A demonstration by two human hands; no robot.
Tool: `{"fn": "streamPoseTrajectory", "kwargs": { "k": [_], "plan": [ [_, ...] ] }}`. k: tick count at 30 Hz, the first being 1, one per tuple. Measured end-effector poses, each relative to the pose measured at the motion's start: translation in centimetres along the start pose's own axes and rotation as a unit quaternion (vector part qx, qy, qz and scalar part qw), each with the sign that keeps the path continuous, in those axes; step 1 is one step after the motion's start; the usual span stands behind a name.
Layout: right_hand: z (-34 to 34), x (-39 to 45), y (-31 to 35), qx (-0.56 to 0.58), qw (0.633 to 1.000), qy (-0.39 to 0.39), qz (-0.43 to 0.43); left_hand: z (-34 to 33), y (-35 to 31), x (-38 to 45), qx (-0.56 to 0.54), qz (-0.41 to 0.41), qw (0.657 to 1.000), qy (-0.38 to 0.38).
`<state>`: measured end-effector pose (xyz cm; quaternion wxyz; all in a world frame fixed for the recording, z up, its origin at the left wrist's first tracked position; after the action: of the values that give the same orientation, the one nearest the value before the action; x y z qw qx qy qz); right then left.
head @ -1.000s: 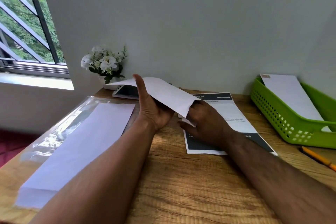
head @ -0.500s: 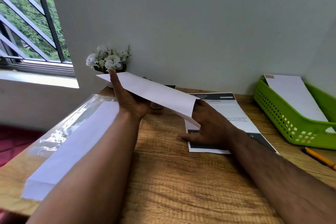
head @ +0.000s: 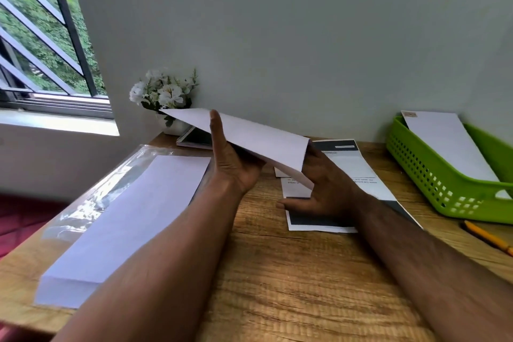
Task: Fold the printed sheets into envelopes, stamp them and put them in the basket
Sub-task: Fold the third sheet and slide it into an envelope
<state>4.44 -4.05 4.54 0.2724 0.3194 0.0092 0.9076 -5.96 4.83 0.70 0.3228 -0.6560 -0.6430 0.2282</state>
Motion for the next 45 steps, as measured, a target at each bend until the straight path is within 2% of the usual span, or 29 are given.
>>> {"fn": "streamPoseTrajectory", "kwargs": {
  "k": [2, 4, 6, 8, 9, 12, 14, 16, 18, 23, 25, 27, 28, 31, 33, 34, 35, 36, 37, 38, 40, 43, 45],
  "plan": [
    [1.1, 0.1, 0.0, 0.050, 0.998, -0.041, 0.014, 1.0, -0.5, 0.6, -0.026, -0.010, 1.000, -0.009],
    [3.1, -0.4, -1.0, 0.040, 0.990, -0.132, 0.022, 2.0, -0.9, 1.2, -0.056, -0.021, 0.998, -0.015],
    [5.0, -1.6, -3.8, 0.034, 0.978, -0.204, -0.033, 2.7, -1.2, 1.6, -0.074, -0.028, 0.997, -0.022],
    [5.8, -2.9, -7.3, 0.066, 0.963, -0.216, -0.146, 3.0, -1.0, 1.7, -0.073, -0.026, 0.997, -0.029],
    [5.4, -3.5, -9.0, 0.081, 0.955, -0.189, -0.213, 3.0, -0.9, 1.7, -0.068, -0.025, 0.997, -0.029],
    [2.4, -5.5, -13.0, 0.063, 0.930, -0.037, -0.360, 2.8, -0.4, 1.7, -0.064, -0.022, 0.997, -0.034],
    [0.5, -6.6, -14.6, 0.052, 0.907, 0.047, -0.416, 2.8, -0.1, 1.7, -0.068, -0.012, 0.997, -0.037],
    [0.3, -7.1, -15.4, 0.019, 0.893, 0.066, -0.444, 2.9, 0.2, 1.6, -0.068, -0.004, 0.997, -0.041],
    [1.2, -6.4, -14.9, -0.040, 0.902, 0.066, -0.424, 2.9, 0.5, 1.6, -0.066, 0.003, 0.997, -0.037],
    [1.4, -3.4, -11.9, -0.169, 0.941, 0.098, -0.276, 2.9, 0.7, 1.7, -0.075, 0.000, 0.997, -0.030],
    [2.8, -2.6, -11.2, -0.191, 0.953, 0.002, -0.238, 3.1, 0.4, 2.0, -0.084, -0.005, 0.996, -0.023],
    [5.5, -3.0, -10.0, -0.176, 0.949, -0.159, -0.206, 3.1, 0.2, 2.2, -0.088, -0.013, 0.996, -0.011],
    [7.2, -3.6, -9.5, -0.149, 0.936, -0.244, -0.204, 3.1, 0.1, 2.3, -0.088, -0.016, 0.996, -0.006],
    [10.8, -5.8, -9.5, 0.019, 0.863, -0.442, -0.243, 3.0, -0.1, 2.5, -0.094, -0.021, 0.995, 0.006],
    [10.7, -6.5, -11.3, 0.238, 0.779, -0.515, -0.268, 3.1, -0.1, 2.6, -0.093, -0.020, 0.995, 0.009],
    [9.7, -6.6, -12.1, 0.355, 0.725, -0.515, -0.288, 3.1, -0.1, 2.6, -0.094, -0.019, 0.995, 0.009],
    [8.2, -6.2, -12.7, 0.465, 0.677, -0.481, -0.307, 3.1, -0.1, 2.7, -0.096, -0.019, 0.995, 0.008],
    [6.5, -5.6, -12.6, 0.545, 0.647, -0.422, -0.326, 3.1, -0.2, 2.6, -0.098, -0.022, 0.995, 0.006],
    [5.0, -5.1, -12.1, 0.596, 0.633, -0.353, -0.345, 3.2, -0.3, 2.6, -0.101, -0.026, 0.995, 0.002],
    [3.9, -4.8, -11.5, 0.621, 0.632, -0.295, -0.358, 3.3, -0.4, 2.5, -0.102, -0.028, 0.994, -0.002],
    [3.0, -4.6, -10.7, 0.623, 0.652, -0.235, -0.364, 3.4, -0.5, 2.5, -0.105, -0.027, 0.994, -0.011],
    [2.6, -4.6, -10.3, 0.584, 0.686, -0.197, -0.388, 3.7, -0.5, 2.5, -0.106, -0.021, 0.994, -0.021],
    [2.3, -5.1, -10.5, 0.558, 0.692, -0.180, -0.423, 4.0, -0.4, 2.6, -0.105, -0.016, 0.994, -0.033]
  ]
}}
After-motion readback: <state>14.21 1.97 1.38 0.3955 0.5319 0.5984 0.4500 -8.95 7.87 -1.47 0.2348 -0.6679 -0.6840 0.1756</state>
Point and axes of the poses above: each hand's wrist, its own x-axis towards the middle knuckle, its own z-axis out of the back of the hand, y = z × x, the point moved 10 cm from there along x, towards the middle knuckle, and after that the axes turned 12 degrees about x, right-handed, at the moved point
